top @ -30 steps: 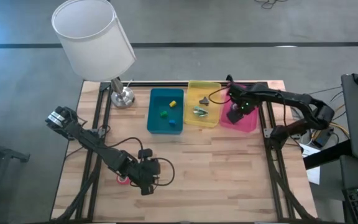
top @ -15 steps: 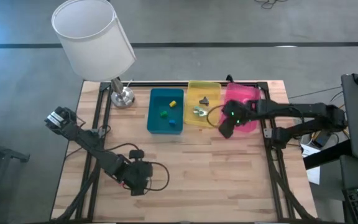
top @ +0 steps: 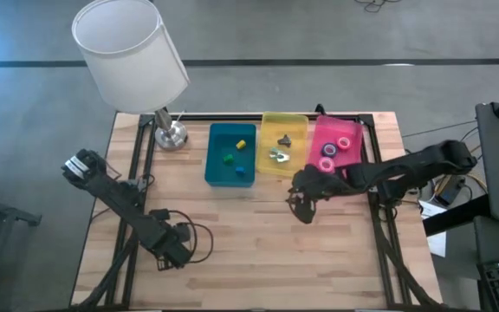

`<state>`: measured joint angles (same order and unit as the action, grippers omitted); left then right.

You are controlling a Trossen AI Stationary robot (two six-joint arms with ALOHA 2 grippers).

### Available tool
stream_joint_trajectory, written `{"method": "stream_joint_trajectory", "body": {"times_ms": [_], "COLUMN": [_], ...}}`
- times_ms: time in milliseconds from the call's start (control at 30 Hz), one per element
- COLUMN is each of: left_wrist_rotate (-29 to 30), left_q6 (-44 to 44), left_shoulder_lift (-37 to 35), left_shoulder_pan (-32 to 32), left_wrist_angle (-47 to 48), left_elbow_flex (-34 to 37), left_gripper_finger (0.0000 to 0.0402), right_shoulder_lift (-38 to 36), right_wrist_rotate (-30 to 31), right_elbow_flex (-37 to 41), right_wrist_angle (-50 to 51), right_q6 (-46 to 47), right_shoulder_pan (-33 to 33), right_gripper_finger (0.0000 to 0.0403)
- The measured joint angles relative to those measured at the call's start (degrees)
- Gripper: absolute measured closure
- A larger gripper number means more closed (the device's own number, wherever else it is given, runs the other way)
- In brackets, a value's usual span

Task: Pick and place Stapler, Stapler remover, tape
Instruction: Put the orange tape on the pink bin

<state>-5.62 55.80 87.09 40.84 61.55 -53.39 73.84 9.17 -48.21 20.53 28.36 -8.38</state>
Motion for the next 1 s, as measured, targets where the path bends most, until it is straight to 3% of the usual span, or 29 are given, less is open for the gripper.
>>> {"method": "stream_joint_trajectory", "body": {"times_ms": [200,433,700,1000], "left_wrist_rotate": [0.14,-0.68,1.41,6.78], "left_q6": [-2.0,-1.12,0.32,1.33], "left_shoulder_lift": [-0.21,0.09,0.07,0.07], "left_shoulder_pan": [-0.22,-0.5,-0.62,-0.71], "left_wrist_angle": [-2.58,-2.71,-4.57,-10.16], "left_elbow_flex": [3.79,1.86,0.58,6.82], "left_gripper_finger": [0.0278,0.0278,0.0278,0.0278], "right_shoulder_lift": [3.6,7.01,6.5,6.17], "right_wrist_rotate": [0.0,-0.13,-0.18,-0.18], "right_elbow_flex": [0.02,0.02,0.02,0.02], "right_wrist_angle": [-1.44,-1.48,-1.59,-1.67], "right_q6": [-1.78,-2.32,-2.43,-2.23], "right_shoulder_pan": [0.12,0.12,0.12,0.12], "right_gripper_finger": [0.0234,0.0234,0.0234,0.0234]}}
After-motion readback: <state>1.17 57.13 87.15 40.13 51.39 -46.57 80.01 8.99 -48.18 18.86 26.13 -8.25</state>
